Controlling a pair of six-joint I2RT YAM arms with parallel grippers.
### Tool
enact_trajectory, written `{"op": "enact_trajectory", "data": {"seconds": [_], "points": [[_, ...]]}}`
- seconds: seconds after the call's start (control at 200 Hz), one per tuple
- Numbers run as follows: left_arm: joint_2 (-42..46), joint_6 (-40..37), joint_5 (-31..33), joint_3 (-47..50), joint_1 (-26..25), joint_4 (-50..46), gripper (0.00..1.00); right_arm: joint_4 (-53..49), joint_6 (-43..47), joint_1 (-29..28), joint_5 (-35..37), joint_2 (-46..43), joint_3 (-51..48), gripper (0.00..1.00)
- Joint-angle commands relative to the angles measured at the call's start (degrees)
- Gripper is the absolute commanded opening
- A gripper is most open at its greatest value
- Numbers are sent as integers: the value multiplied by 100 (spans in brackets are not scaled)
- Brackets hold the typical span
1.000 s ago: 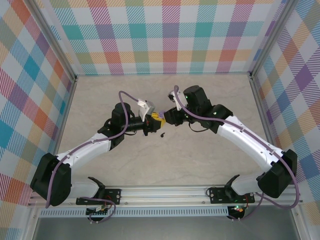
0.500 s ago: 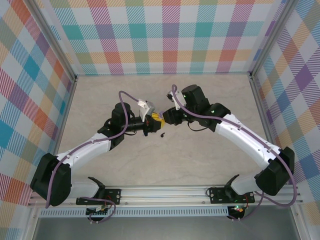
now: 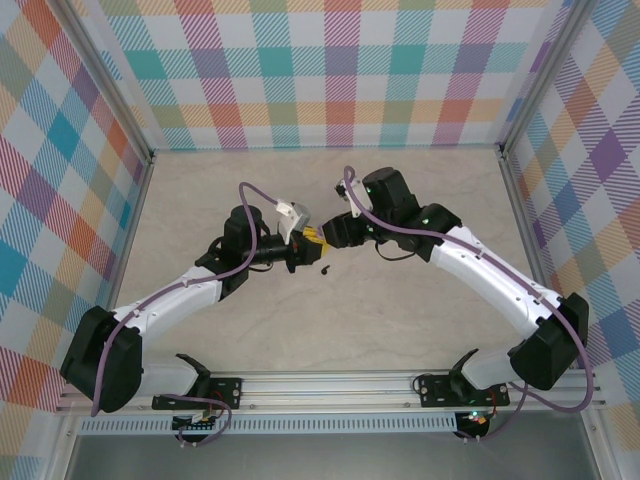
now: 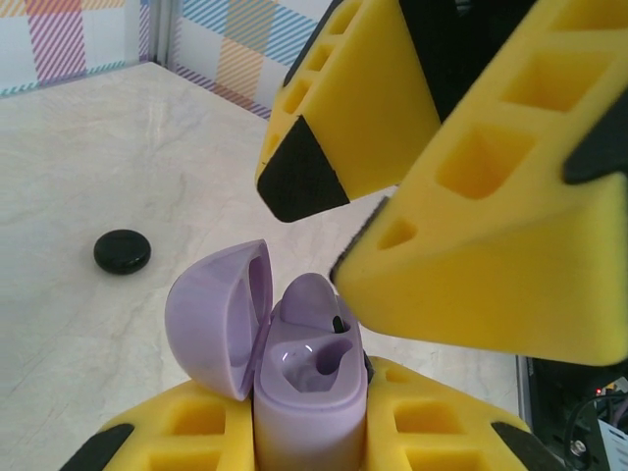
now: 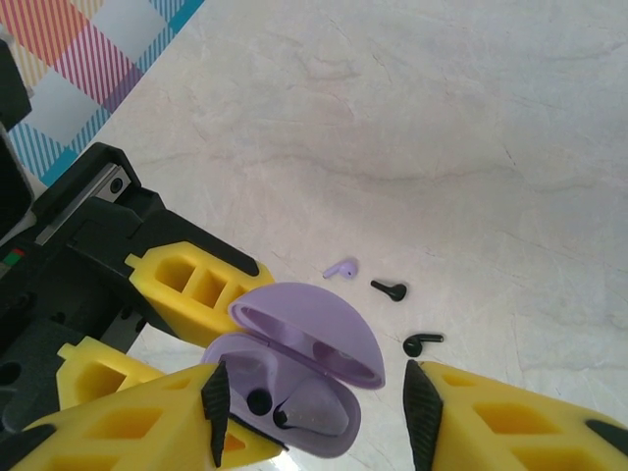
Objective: Insert the wireless bluetooth earbuds into the charging case
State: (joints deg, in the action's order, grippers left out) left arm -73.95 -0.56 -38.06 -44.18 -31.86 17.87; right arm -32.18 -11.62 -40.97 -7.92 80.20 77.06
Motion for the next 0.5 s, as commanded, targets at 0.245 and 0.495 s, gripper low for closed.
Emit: {"op": "enact_trajectory", "data": {"seconds": [0.245,0.495], "points": [[360,-67,183,-103,-88,-120,21,-239,-612,267,1127,-298,-36,52],[848,-50,211,-44,-93,-492,20,-404,-939,767,1014,-110,-259,52]]}}
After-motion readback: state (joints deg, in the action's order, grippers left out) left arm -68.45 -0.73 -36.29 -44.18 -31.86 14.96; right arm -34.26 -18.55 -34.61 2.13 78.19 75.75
